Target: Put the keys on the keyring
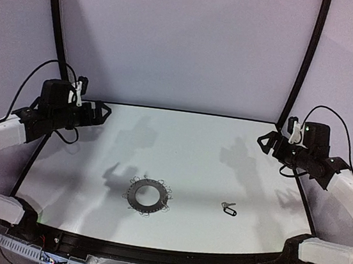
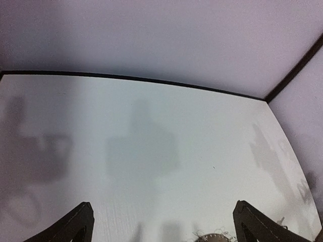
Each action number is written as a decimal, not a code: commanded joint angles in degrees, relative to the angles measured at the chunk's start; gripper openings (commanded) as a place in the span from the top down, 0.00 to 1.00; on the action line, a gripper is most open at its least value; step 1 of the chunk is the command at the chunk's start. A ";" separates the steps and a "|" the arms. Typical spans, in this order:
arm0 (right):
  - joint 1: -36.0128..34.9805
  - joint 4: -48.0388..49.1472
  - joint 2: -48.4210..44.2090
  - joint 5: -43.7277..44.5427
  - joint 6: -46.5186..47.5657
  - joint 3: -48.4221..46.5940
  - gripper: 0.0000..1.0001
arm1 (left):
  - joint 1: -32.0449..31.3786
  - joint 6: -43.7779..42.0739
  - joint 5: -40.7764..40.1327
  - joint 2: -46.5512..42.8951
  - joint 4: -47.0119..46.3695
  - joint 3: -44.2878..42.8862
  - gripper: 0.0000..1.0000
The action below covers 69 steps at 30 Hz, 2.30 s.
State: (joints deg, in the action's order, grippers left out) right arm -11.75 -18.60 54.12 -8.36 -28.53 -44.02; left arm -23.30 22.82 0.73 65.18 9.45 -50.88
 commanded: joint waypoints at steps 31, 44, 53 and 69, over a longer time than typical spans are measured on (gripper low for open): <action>-0.21 -0.38 -6.92 -7.46 1.89 5.57 0.02 | -31.75 2.42 12.71 33.46 -8.77 -4.44 0.50; -0.21 -1.39 -8.68 -8.12 2.30 6.09 0.02 | -31.77 2.22 9.80 38.74 -12.69 -6.53 0.62; -0.21 -1.57 -10.49 -7.80 1.73 6.88 0.02 | -31.81 0.85 11.01 39.83 -11.93 -6.36 0.68; -0.21 -1.47 -10.17 -8.02 1.34 6.75 0.02 | -32.02 -1.74 11.99 42.20 -12.25 -7.07 0.68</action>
State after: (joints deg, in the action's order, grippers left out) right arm -11.75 -20.29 44.18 -15.88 -26.89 -37.89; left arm -54.73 22.86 11.57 106.75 -2.42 -56.35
